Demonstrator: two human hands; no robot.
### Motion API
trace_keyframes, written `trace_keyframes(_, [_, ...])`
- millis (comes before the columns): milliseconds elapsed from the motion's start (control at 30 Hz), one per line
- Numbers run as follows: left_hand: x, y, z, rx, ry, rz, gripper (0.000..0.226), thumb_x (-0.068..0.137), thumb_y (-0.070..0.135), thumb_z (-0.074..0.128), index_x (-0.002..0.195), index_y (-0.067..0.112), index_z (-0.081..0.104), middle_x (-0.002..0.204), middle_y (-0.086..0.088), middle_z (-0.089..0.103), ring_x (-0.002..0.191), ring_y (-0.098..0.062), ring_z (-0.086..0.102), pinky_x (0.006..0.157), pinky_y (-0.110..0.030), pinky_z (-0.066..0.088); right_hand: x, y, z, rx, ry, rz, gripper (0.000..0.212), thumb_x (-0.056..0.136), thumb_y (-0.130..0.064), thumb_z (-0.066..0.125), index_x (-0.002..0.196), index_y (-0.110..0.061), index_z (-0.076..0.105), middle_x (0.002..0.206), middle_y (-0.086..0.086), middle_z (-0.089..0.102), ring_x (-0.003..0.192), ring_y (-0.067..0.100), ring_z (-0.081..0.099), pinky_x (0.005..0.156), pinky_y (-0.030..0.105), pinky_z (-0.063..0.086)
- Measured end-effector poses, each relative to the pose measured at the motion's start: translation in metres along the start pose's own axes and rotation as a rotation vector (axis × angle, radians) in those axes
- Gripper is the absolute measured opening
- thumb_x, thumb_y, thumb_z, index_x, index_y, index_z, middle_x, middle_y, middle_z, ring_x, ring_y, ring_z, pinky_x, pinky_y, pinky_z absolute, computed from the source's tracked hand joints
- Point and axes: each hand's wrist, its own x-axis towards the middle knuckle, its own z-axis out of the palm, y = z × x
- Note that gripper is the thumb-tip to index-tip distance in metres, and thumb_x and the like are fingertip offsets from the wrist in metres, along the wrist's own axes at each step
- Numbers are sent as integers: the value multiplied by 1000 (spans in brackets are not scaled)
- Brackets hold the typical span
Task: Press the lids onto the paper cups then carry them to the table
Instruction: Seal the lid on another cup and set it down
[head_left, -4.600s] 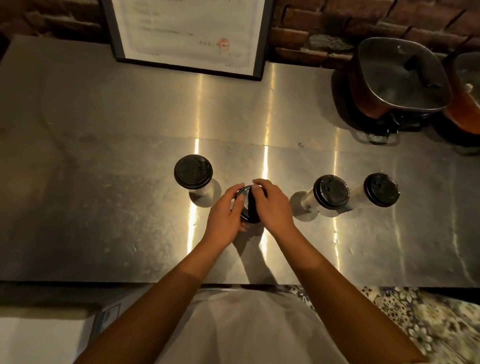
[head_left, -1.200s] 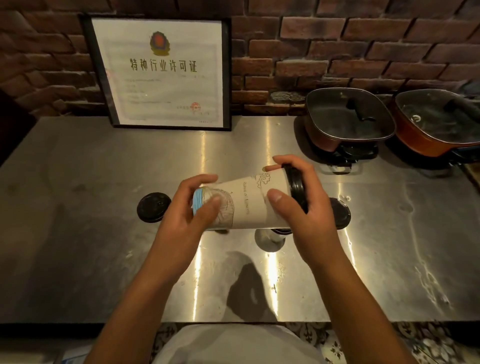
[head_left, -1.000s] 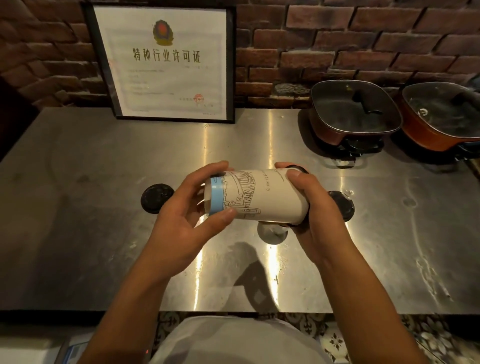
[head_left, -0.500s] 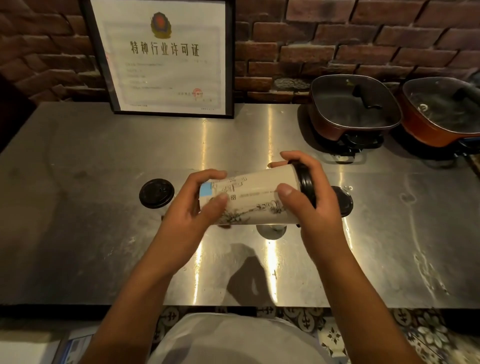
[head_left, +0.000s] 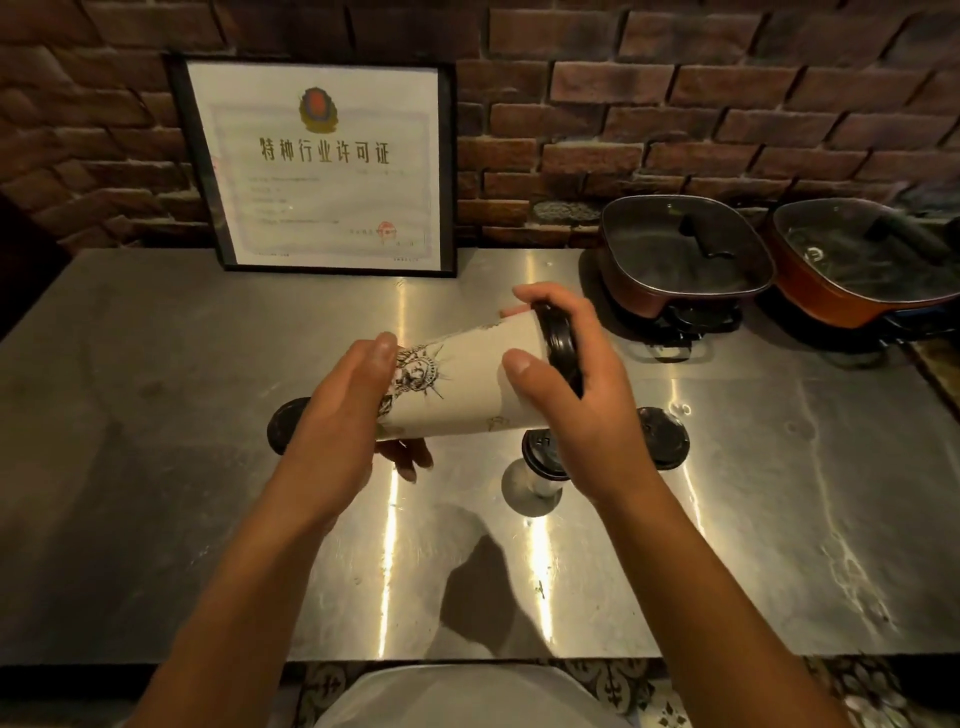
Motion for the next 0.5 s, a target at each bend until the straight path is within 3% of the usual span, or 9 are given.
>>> trace_keyframes(100, [1, -6, -2, 61, 0, 89, 49, 88, 62, 54, 129, 36, 56, 120, 5, 66, 96, -15, 72, 65, -19, 57, 1, 3, -2, 77, 1, 217, 39, 87, -49, 61, 125, -44, 56, 119, -8, 63, 100, 12, 68, 70, 22, 58])
trace_keyframes(167, [-1, -12, -2, 84, -35, 172, 53, 81, 56, 61, 133, 48, 50, 128, 24, 60, 110, -5, 66, 77, -17, 57, 3, 5, -2, 195, -26, 449, 31, 98, -43, 59, 126, -31, 61, 119, 10, 67, 98, 25, 71, 65, 28, 60])
trace_keyframes(233, [-3, -17, -1, 93, -53, 223, 54, 80, 50, 65, 133, 49, 52, 124, 27, 59, 112, -3, 65, 81, -18, 58, 3, 8, 0, 299, -15, 600, 35, 99, -45, 56, 124, -22, 65, 116, 21, 71, 101, 39, 74, 69, 43, 64])
trace_keyframes(300, [-4, -21, 1, 139, -36, 236, 43, 83, 51, 63, 125, 53, 56, 124, 21, 59, 112, -4, 63, 80, -19, 58, 3, 12, 3, 363, 27, 690, 42, 97, -53, 54, 117, -19, 69, 109, 23, 75, 100, 40, 75, 72, 48, 65])
trace_keyframes(400, [-5, -27, 2, 212, 25, 227, 18, 92, 49, 61, 108, 59, 59, 115, 29, 60, 107, 0, 62, 73, -19, 58, 2, 18, 7, 348, 68, 701, 39, 99, -49, 53, 117, -19, 70, 109, 24, 74, 96, 38, 75, 68, 44, 65])
trace_keyframes(500, [-6, -26, 4, 130, 82, 129, 14, 102, 37, 55, 101, 47, 64, 106, 25, 64, 99, -9, 65, 56, -19, 55, -4, 25, 11, 259, 85, 474, 43, 92, -47, 56, 126, -22, 65, 108, 9, 67, 88, 17, 69, 61, 28, 58])
